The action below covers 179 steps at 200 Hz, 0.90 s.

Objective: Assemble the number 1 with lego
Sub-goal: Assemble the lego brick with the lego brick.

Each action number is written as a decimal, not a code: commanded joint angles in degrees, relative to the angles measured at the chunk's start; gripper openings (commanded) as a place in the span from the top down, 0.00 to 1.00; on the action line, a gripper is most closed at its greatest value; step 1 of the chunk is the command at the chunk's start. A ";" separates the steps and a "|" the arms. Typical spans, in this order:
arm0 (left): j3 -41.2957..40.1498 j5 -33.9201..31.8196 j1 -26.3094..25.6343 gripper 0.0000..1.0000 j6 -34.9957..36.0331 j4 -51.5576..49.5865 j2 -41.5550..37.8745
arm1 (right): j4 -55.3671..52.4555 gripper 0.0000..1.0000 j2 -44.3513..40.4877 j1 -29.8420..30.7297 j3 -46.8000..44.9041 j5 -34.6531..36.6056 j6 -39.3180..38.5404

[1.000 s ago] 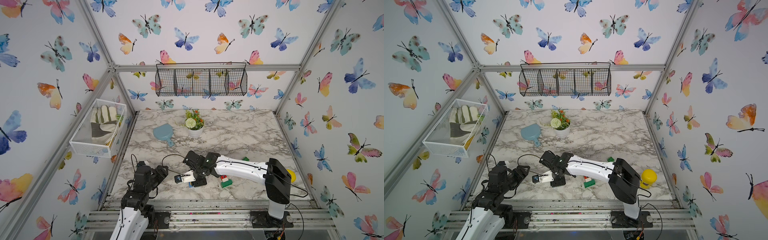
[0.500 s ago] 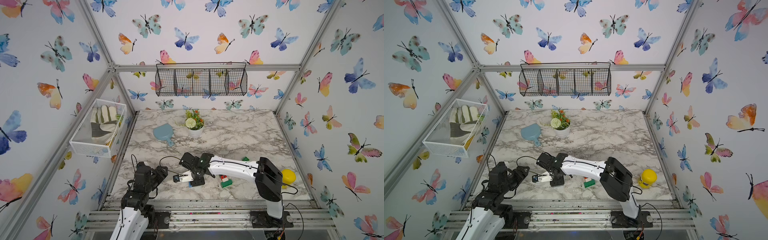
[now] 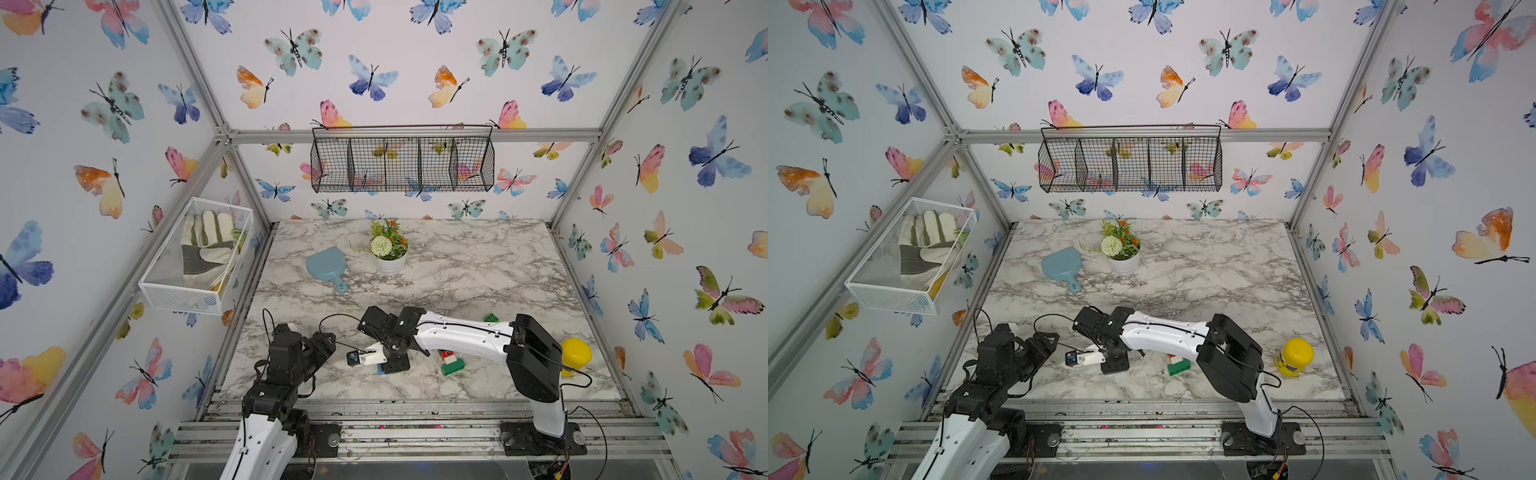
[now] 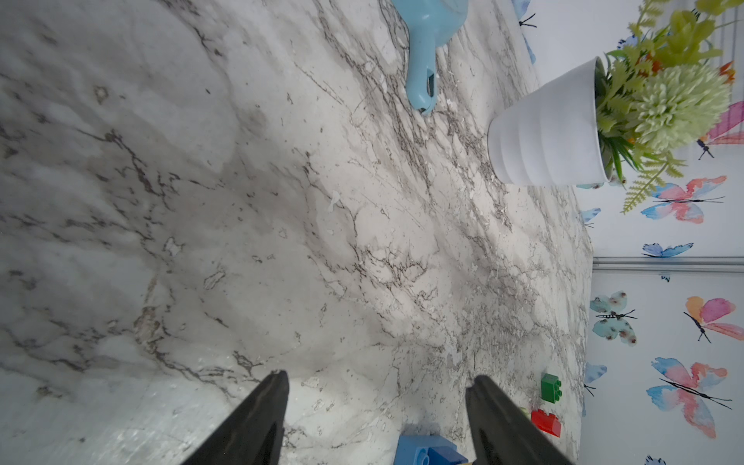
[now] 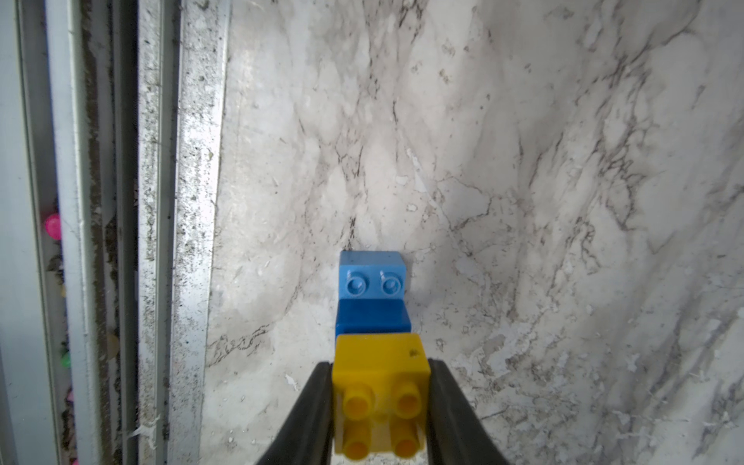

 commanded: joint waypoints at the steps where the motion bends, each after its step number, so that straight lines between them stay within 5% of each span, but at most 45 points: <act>1: 0.18 -0.25 0.46 0.25 0.44 -0.39 -0.34 | -1.97 0.84 1.58 0.37 -0.21 -0.29 0.15; 179: 1.05 -0.27 0.45 0.25 1.11 -1.25 -0.33 | 3.90 0.87 0.95 -0.42 -9.73 -3.44 1.11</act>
